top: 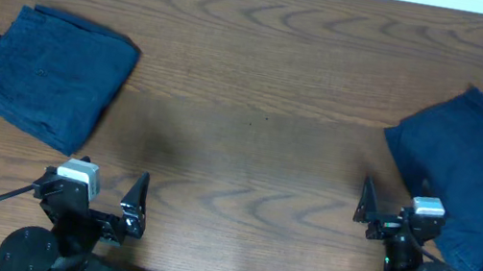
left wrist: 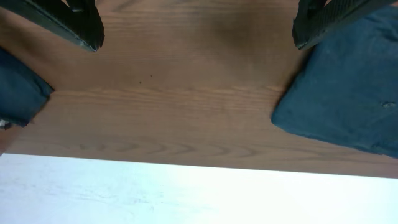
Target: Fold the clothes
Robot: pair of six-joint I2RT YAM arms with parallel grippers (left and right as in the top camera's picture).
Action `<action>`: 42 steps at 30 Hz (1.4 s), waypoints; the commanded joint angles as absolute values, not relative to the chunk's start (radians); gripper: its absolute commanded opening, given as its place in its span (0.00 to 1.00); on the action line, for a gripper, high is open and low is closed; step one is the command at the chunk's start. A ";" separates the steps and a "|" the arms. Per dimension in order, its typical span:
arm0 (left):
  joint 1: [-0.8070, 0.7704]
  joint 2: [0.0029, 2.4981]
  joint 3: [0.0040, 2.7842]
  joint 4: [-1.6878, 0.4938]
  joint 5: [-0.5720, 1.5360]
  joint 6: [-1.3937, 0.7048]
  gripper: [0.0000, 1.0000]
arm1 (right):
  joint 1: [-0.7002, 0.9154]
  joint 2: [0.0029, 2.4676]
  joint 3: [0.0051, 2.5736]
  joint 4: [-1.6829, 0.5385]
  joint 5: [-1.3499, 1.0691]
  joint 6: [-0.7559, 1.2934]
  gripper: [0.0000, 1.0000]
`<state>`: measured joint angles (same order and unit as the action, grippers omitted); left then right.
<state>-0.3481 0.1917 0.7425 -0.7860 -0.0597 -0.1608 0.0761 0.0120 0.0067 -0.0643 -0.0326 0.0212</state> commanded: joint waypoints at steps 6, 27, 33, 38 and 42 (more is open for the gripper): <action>-0.351 0.188 0.738 -0.784 -0.072 -0.173 0.98 | 0.086 0.005 0.006 -0.072 -0.033 -0.057 0.99; -0.351 0.188 0.738 -0.784 -0.072 -0.173 0.98 | 0.086 0.006 0.006 -0.072 -0.033 -0.057 0.99; -0.351 0.188 0.738 -0.784 -0.072 -0.173 0.98 | 0.086 0.006 0.006 -0.072 -0.033 -0.057 0.99; -0.305 0.188 0.738 -0.815 -0.076 -0.158 0.98 | 0.086 0.006 0.006 -0.072 -0.033 -0.057 0.99; -0.178 0.188 0.706 -0.836 -0.075 -0.158 0.98 | 0.086 0.006 0.006 -0.072 -0.033 -0.057 0.99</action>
